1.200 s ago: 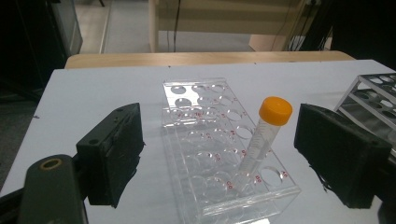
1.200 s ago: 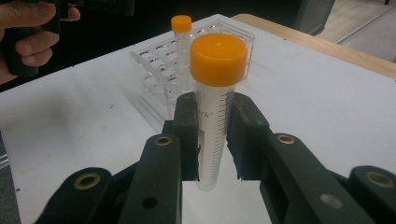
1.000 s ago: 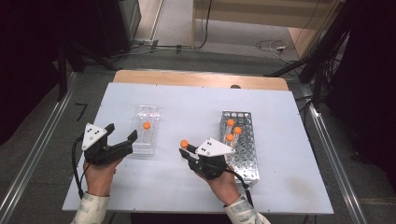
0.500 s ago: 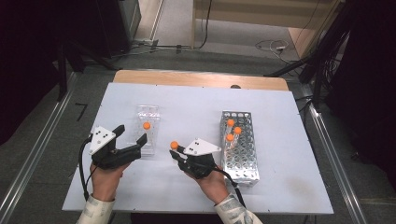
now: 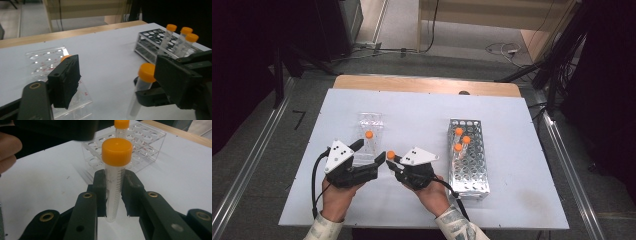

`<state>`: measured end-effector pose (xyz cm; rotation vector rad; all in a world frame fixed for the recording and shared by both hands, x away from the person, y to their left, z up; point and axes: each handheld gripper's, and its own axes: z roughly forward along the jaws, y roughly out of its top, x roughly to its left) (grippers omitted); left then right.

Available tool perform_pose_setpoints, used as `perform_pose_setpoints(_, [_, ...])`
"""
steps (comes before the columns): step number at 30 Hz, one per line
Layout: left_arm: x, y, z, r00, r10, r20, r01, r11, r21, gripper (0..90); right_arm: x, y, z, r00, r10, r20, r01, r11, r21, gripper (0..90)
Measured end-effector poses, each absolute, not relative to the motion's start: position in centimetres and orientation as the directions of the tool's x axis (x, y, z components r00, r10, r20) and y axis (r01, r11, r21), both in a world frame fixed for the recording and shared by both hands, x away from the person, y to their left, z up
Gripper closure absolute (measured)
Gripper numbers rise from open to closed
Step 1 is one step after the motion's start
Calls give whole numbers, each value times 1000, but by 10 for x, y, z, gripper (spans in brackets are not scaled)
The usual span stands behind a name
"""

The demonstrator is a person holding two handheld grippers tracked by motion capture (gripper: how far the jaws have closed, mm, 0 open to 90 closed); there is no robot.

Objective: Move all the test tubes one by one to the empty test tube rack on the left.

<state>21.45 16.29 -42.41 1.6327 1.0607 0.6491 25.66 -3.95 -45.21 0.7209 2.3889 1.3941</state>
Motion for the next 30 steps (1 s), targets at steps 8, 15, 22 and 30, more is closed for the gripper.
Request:
perform_pose_setpoints(8, [213,153,-429,556,826,-90,310,-106,945,466,254,-33,-452,-843,538,7,269,410,871,723])
perform_pose_setpoints(15, [214,151,-431,578,810,-99,318,-112,941,588,251,-33,-449,-847,531,8,262,405,876,723])
perform_pose_setpoints(22, [214,149,-432,579,810,-96,321,-118,940,684,250,-33,-447,-848,530,4,257,404,878,723])
perform_pose_setpoints(30, [213,149,-431,576,811,-102,326,-114,938,699,250,-33,-447,-849,529,6,257,403,878,721])
